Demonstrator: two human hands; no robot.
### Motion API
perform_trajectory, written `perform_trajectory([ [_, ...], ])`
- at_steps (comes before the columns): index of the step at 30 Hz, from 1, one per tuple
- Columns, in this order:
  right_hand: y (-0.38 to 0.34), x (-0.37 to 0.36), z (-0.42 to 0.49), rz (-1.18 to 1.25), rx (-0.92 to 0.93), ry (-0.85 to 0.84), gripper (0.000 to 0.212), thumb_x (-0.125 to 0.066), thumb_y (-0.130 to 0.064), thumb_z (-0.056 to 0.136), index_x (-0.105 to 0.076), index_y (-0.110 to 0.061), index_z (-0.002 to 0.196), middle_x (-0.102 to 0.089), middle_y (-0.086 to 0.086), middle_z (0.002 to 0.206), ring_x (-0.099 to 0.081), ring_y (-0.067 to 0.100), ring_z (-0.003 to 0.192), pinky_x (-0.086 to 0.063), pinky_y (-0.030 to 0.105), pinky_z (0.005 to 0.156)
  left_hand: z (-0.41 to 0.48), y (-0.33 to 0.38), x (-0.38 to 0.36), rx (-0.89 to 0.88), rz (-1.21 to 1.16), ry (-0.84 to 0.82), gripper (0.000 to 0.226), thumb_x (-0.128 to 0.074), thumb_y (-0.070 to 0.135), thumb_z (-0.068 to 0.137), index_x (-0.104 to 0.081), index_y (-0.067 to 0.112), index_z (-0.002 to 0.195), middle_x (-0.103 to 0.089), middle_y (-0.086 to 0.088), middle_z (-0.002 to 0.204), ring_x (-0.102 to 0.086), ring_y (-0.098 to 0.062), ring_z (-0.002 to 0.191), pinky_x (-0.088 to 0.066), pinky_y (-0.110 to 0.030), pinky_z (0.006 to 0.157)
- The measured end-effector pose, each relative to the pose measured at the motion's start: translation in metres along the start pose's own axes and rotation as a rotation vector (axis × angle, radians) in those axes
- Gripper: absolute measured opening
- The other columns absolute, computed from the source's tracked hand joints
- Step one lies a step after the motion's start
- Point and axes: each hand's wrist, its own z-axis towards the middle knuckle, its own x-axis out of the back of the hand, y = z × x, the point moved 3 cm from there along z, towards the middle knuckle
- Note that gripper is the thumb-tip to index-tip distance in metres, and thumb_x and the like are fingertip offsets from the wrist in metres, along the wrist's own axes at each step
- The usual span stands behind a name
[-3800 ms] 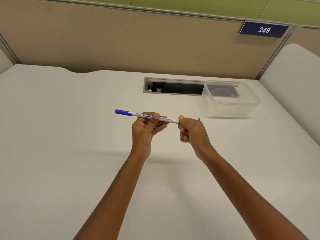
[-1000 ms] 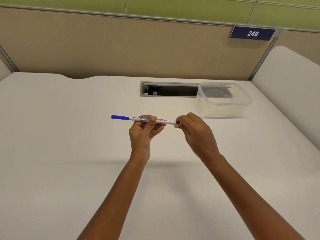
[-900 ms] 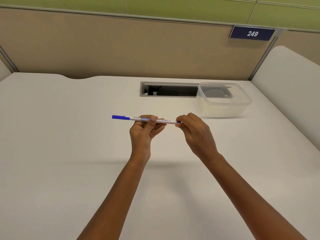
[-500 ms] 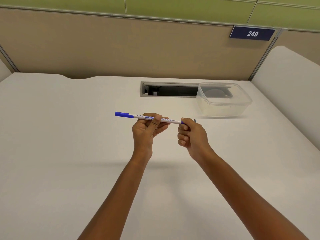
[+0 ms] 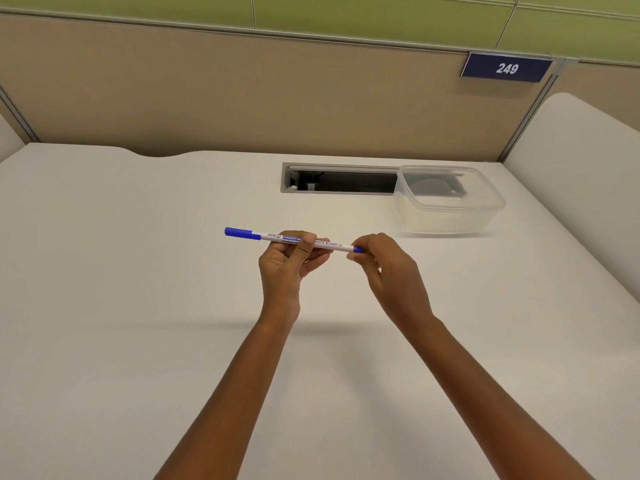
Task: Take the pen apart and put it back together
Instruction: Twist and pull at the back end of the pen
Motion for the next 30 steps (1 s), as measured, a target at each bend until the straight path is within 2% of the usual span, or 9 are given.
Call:
perform_trajectory([
  [3, 0.001, 0.005, 0.002, -0.125, 0.105, 0.002, 0.015, -0.057, -0.013, 0.083, -0.063, 0.001, 0.081, -0.060, 0.015, 0.068, -0.048, 0.023, 0.058, -0.037, 0.027, 0.052, -0.001, 0.001, -0.002, 0.008, -0.021, -0.018, 0.016, -0.052, 0.004, 0.086, -0.061, 0.012, 0.075, -0.073, 0.004, 0.064, -0.071, -0.014, 0.067, -0.056, -0.019, 0.057],
  [7, 0.005, 0.005, 0.004, 0.068, 0.024, -0.017, 0.018, -0.050, -0.016, 0.084, -0.060, -0.005, 0.074, -0.054, 0.007, 0.063, -0.039, 0.010, 0.059, -0.030, 0.021, 0.055, -0.002, 0.002, -0.006, 0.011, -0.019, -0.042, 0.017, -0.049, 0.004, 0.088, -0.060, 0.010, 0.077, -0.073, 0.004, 0.064, -0.072, -0.014, 0.068, -0.056, -0.019, 0.058],
  [11, 0.005, 0.002, 0.003, 0.346, -0.236, -0.054, 0.031, -0.040, -0.027, 0.087, -0.043, -0.020, 0.057, -0.040, -0.004, 0.053, -0.036, 0.010, 0.053, -0.027, 0.019, 0.051, -0.002, 0.004, -0.009, 0.006, -0.020, -0.060, 0.017, -0.049, 0.003, 0.088, -0.060, 0.010, 0.078, -0.073, 0.004, 0.065, -0.072, -0.014, 0.069, -0.057, -0.019, 0.059],
  [15, 0.001, -0.005, 0.005, 0.790, -0.562, -0.056, 0.049, -0.040, -0.020, 0.096, -0.032, -0.018, 0.047, -0.032, -0.011, 0.039, -0.028, 0.006, 0.038, -0.027, 0.017, 0.043, -0.003, 0.006, -0.011, -0.014, -0.014, -0.069, 0.016, -0.050, 0.004, 0.087, -0.060, 0.011, 0.077, -0.073, 0.004, 0.065, -0.072, -0.014, 0.069, -0.056, -0.019, 0.058],
  [18, -0.001, -0.010, 0.003, 1.090, -0.908, -0.199, 0.052, -0.040, -0.022, 0.092, -0.030, -0.021, 0.041, -0.028, -0.011, 0.035, -0.025, 0.007, 0.032, -0.027, 0.018, 0.037, -0.003, 0.008, -0.010, -0.042, 0.027, -0.061, 0.016, -0.051, 0.004, 0.087, -0.060, 0.012, 0.076, -0.072, 0.005, 0.064, -0.071, -0.014, 0.069, -0.056, -0.019, 0.058],
  [20, -0.004, -0.009, 0.003, 1.160, -1.002, -0.301, 0.051, -0.040, -0.022, 0.090, -0.030, -0.022, 0.039, -0.028, -0.010, 0.035, -0.027, 0.007, 0.032, -0.030, 0.017, 0.035, -0.003, 0.008, -0.008, -0.050, 0.032, -0.060, 0.017, -0.050, 0.004, 0.087, -0.059, 0.012, 0.076, -0.072, 0.006, 0.064, -0.071, -0.013, 0.069, -0.056, -0.019, 0.058],
  [22, -0.003, -0.007, 0.004, 1.013, -0.958, -0.321, 0.053, -0.040, -0.027, 0.091, -0.034, -0.021, 0.039, -0.032, -0.010, 0.034, -0.031, 0.009, 0.034, -0.034, 0.018, 0.038, -0.003, 0.007, -0.007, -0.048, 0.021, -0.058, 0.018, -0.050, 0.004, 0.088, -0.059, 0.012, 0.076, -0.072, 0.006, 0.064, -0.071, -0.013, 0.069, -0.056, -0.019, 0.058],
  [25, -0.004, 0.000, 0.004, 0.534, -0.649, -0.191, 0.049, -0.036, -0.039, 0.095, -0.052, -0.020, 0.052, -0.045, -0.008, 0.038, -0.044, 0.005, 0.039, -0.039, 0.016, 0.049, -0.003, 0.007, -0.006, -0.035, -0.004, -0.037, 0.018, -0.049, 0.003, 0.088, -0.060, 0.012, 0.077, -0.073, 0.005, 0.064, -0.072, -0.014, 0.069, -0.056, -0.019, 0.058],
  [30, -0.003, 0.002, -0.007, 0.157, -0.194, -0.087, 0.008, -0.049, -0.027, 0.091, -0.052, -0.019, 0.093, -0.061, 0.010, 0.070, -0.052, 0.017, 0.063, -0.038, 0.024, 0.056, -0.002, 0.008, -0.004, -0.026, -0.014, -0.019, 0.017, -0.049, 0.004, 0.088, -0.060, 0.012, 0.078, -0.073, 0.005, 0.065, -0.072, -0.014, 0.069, -0.056, -0.019, 0.058],
])
